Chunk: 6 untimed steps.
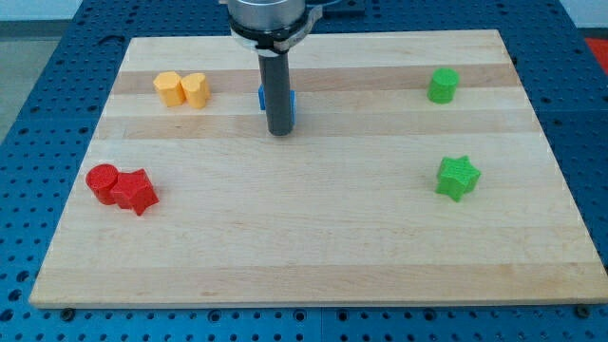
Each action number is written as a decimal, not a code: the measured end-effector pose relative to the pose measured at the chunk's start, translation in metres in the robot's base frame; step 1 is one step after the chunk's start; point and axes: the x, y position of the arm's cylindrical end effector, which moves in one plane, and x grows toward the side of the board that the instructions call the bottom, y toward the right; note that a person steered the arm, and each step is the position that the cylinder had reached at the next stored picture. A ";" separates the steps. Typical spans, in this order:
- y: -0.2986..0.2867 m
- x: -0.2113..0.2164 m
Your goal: Move your arm towards the green circle
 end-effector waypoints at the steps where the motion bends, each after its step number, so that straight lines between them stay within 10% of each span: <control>1: 0.021 0.000; 6: 0.210 -0.099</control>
